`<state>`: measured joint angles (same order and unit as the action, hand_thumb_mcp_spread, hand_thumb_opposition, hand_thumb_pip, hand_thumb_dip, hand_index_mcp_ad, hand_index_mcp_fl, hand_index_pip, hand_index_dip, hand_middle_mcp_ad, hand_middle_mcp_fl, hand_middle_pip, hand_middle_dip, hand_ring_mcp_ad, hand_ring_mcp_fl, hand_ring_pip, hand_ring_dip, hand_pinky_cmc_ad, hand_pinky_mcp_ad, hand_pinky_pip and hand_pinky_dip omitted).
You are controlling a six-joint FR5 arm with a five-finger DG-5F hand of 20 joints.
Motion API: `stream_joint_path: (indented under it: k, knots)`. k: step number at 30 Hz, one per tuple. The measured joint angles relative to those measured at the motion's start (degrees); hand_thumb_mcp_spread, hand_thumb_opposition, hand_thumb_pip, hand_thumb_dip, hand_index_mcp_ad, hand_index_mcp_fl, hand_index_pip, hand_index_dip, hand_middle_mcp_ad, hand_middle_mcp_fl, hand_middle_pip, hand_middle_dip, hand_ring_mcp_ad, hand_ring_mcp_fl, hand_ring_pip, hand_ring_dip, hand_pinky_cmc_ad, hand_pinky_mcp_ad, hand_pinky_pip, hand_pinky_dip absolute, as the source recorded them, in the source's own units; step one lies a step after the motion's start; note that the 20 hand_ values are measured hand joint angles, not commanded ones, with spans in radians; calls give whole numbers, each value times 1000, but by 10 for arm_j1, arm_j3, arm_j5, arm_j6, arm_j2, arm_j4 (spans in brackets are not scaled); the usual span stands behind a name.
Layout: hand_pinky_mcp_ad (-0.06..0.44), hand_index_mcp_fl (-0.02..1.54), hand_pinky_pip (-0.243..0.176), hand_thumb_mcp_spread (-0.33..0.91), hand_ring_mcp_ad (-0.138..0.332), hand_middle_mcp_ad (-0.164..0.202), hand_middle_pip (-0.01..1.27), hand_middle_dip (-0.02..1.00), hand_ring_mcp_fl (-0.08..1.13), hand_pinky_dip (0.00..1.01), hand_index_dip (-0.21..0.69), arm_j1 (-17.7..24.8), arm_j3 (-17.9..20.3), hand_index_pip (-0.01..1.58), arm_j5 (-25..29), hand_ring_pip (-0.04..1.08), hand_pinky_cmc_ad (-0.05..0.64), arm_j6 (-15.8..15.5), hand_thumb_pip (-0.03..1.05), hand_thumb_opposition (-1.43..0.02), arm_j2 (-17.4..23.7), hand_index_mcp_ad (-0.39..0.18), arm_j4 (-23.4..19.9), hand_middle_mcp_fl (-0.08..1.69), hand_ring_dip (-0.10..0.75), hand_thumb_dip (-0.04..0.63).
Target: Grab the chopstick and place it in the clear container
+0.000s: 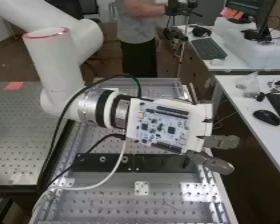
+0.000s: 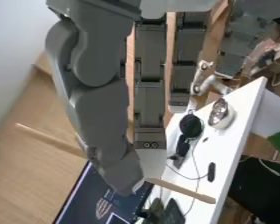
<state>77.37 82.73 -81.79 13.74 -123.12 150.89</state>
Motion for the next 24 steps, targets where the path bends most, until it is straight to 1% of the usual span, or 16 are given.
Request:
stream_joint_path:
  k: [3, 4, 6, 7, 11, 12, 13, 14, 15, 18, 19, 21, 23, 24]
  knots:
    - [328, 1346, -16, 806, 72, -37, 155, 656, 545, 180, 330, 5, 19, 295, 4, 122, 347, -13, 396, -1108, 23, -187, -9, 1496, 440, 246]
    - [328, 1346, -12, 806, 72, -37, 155, 656, 545, 180, 330, 9, 30, 295, 6, 124, 347, -20, 396, -1108, 36, -182, -14, 1496, 454, 246]
    - [328, 1349, -12, 806, 72, -37, 155, 656, 545, 180, 330, 16, 52, 295, 9, 124, 347, -34, 396, -1108, 60, -188, -24, 1496, 452, 246]
    - [328, 1349, -12, 806, 72, -37, 155, 656, 545, 180, 330, 19, 57, 295, 11, 120, 347, -37, 396, -1108, 66, -187, -25, 1494, 450, 246]
    - [330, 1349, -12, 806, 68, -35, 148, 656, 552, 180, 330, 42, 98, 297, 29, 115, 347, -71, 396, -1108, 115, -180, -34, 1504, 456, 246]
    - [330, 1353, -12, 806, 68, -37, 145, 653, 557, 180, 330, 46, 104, 290, 31, 115, 347, -76, 396, -1108, 122, -169, -35, 1504, 456, 246]
    - [330, 1347, -12, 806, 68, -37, 145, 653, 557, 180, 337, 54, 116, 281, 36, 115, 347, -85, 396, -1108, 136, -164, -38, 1501, 456, 246]
    - [330, 1351, -12, 806, 68, -37, 145, 656, 557, 180, 347, 65, 129, 281, 42, 115, 347, -95, 396, -1108, 151, -171, -41, 1501, 456, 246]
    - [330, 1354, -16, 806, 68, -37, 145, 656, 557, 176, 347, 74, 139, 279, 50, 115, 347, -103, 396, -1108, 163, -176, -44, 1501, 447, 246]
    - [330, 1354, -12, 806, 70, -35, 145, 656, 557, 176, 347, 106, 168, 279, 73, 117, 347, -126, 396, -1108, 197, -176, -51, 1506, 456, 246]
    - [330, 1354, -12, 806, 70, -35, 145, 656, 557, 176, 344, 112, 172, 279, 77, 117, 347, -130, 396, -1108, 203, -176, -52, 1506, 456, 246]
    - [330, 1354, -10, 806, 68, -37, 145, 656, 559, 176, 344, 139, 190, 279, 102, 117, 349, -145, 396, -1108, 227, -176, -54, 1506, 456, 246]
    - [330, 1354, -10, 806, 68, -37, 145, 656, 559, 176, 344, 156, 199, 279, 116, 117, 349, -155, 396, -1108, 238, -176, -55, 1506, 456, 246]
    - [330, 1354, -3, 806, 68, -37, 145, 656, 559, 176, 344, 161, 201, 279, 119, 117, 346, -158, 396, -1108, 240, -176, -55, 1506, 454, 246]
